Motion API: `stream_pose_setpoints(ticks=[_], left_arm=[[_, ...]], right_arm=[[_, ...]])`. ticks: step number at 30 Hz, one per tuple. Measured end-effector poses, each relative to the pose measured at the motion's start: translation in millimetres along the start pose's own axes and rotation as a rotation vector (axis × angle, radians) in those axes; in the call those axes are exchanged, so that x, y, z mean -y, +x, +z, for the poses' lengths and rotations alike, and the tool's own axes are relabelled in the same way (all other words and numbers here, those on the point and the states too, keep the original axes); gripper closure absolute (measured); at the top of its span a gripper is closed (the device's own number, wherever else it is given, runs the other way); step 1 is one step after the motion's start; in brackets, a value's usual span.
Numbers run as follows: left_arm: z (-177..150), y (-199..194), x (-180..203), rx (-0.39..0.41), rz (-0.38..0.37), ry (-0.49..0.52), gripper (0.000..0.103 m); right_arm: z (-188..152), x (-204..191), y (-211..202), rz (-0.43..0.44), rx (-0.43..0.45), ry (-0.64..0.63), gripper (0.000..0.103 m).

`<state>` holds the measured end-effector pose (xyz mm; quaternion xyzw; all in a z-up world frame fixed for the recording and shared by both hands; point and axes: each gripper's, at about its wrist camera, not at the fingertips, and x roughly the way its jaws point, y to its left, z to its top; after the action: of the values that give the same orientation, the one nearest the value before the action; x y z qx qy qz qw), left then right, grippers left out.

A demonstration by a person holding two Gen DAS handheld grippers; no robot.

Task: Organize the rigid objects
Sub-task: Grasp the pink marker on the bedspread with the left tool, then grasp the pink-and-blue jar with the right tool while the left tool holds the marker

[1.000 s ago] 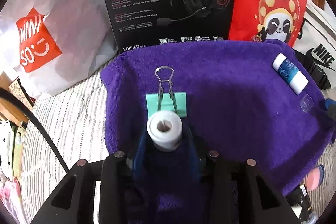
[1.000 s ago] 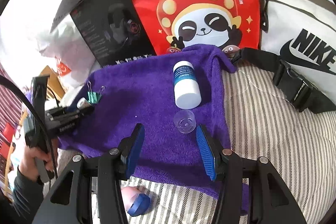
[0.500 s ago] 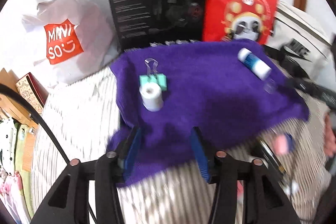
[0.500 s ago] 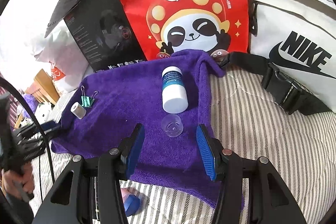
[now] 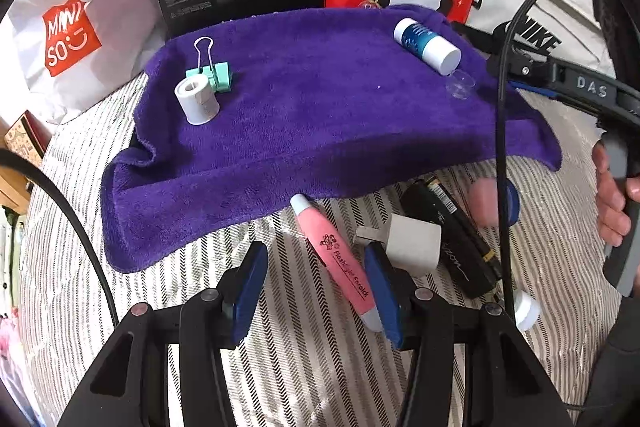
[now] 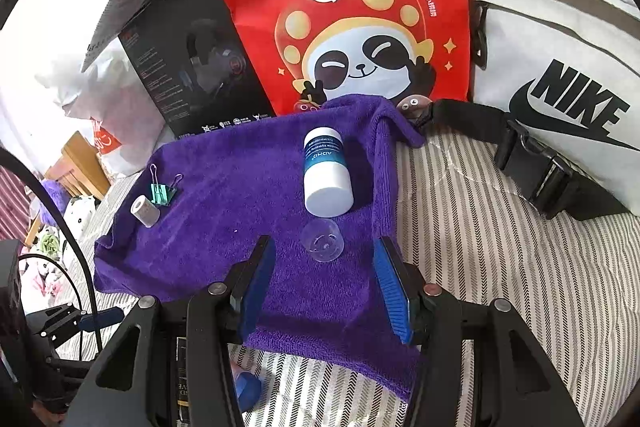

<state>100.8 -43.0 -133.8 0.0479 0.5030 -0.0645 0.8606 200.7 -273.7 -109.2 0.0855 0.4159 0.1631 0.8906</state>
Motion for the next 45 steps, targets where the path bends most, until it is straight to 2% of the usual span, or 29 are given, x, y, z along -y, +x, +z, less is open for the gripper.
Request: stream_pose_setpoints(ticks=[3,8,10,13,15,16,17,29,38,41,45], left_arm=[[-0.2,4.6,5.5,-0.006,0.020,0.025,0.052],[-10.0,-1.8,-5.7,-0.017,0.120,0.052,0.052],[-10.8,-4.0,-12.0,-0.009,0.104,0.031,0.053],[-7.8,-2.0,-11.7,0.005,0.042,0.032,0.053],[-5.5,2.4,-7.5,0.009,0.039,0.046,0.057],[-4.9,2.6,-7.2,0.022,0.025,0.040,0.075],[-4.4,3.2,-8.5,0.023,-0.010,0.021,0.086],[-3.8,0.6,-5.2,0.022,-0.018,0.035,0.086],[-21.2,-10.2,-40.0,0.005,0.030,-0.011,0.086],[-24.5,-11.1,-51.9,0.012,0.011,-0.046,0.086],[-25.2,-10.1,-48.6,0.028,0.026,-0.025,0.086]], right_arm=[[0.1,-0.1,0.2,-0.001,-0.001,-0.004,0.052],[0.2,0.7,-0.5,-0.001,-0.002,-0.001,0.052],[0.3,0.7,-1.8,0.003,0.000,0.004,0.052],[0.0,-0.1,-2.3,0.004,0.000,-0.002,0.052],[-0.2,-1.4,-2.2,0.006,-0.001,-0.008,0.052],[-0.2,-1.8,-1.9,0.005,-0.003,-0.012,0.052],[-0.1,-1.9,-1.4,0.002,-0.004,-0.014,0.052],[0.4,0.2,-2.7,-0.011,-0.004,-0.016,0.052],[-0.9,-7.3,-0.6,-0.014,-0.007,-0.049,0.052],[-0.8,-11.2,-2.8,-0.010,-0.005,-0.061,0.052],[-0.6,-21.0,-13.7,-0.002,0.007,-0.097,0.052]])
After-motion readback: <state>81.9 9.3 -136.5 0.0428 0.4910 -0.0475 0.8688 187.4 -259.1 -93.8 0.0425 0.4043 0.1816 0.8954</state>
